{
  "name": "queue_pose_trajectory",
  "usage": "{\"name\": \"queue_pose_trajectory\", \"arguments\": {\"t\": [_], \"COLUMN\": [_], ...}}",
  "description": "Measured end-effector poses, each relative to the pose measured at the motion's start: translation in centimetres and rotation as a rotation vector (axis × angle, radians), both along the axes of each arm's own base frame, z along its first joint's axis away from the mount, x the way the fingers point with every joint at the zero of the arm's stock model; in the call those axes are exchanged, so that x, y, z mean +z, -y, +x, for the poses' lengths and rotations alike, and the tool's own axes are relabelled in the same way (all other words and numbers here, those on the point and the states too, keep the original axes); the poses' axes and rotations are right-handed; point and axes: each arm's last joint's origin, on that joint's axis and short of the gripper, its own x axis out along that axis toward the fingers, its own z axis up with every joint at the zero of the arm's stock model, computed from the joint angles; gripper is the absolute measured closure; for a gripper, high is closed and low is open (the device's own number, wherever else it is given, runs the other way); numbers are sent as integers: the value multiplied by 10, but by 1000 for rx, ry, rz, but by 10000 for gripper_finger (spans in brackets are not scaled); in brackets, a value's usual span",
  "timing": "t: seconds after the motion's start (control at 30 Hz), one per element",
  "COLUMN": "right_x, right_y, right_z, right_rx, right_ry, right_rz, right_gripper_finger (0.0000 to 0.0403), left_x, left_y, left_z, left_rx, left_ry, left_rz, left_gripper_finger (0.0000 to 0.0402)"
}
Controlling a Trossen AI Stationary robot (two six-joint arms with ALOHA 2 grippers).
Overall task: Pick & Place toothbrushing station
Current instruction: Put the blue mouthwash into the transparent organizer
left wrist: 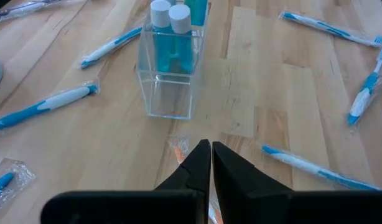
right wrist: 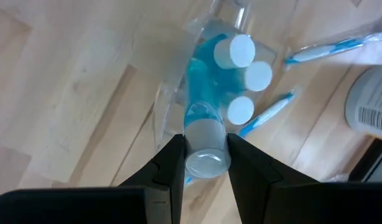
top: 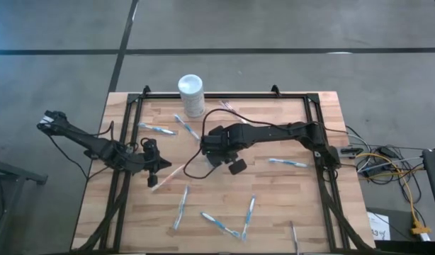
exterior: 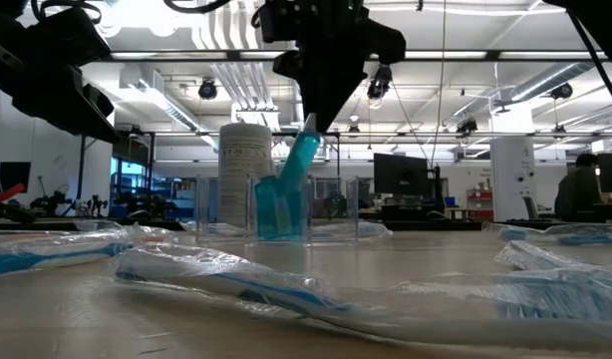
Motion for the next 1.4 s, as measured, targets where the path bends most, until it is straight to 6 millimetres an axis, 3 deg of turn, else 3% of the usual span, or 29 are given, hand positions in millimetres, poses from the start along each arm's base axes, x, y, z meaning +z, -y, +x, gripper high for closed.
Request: {"name": "queue_pose_trajectory", "arguments": {"t": [0.37,0.67,0.97,1.4], "right_x": [-12,-28,-40,-39], "right_y": [0,0,1,1], "right_z": [2,3,4,6], "right_rx": [81,145,156,77], "right_ry": [-13,-27,-10,22], "right_rz": [-70,-84,-87,-70], "right_gripper_finger": [312,311,284,262], "left_x": [0,-12,-11,-11], "left_y": [0,-1,0,0], "left_z": [0,-1,0,1], "left_rx": [0,13,13,14], "left_ry": [1,-17,11,14], "left_rz": [0,-4,-16,-13], "left_gripper_finger": [385,388,387,387]}}
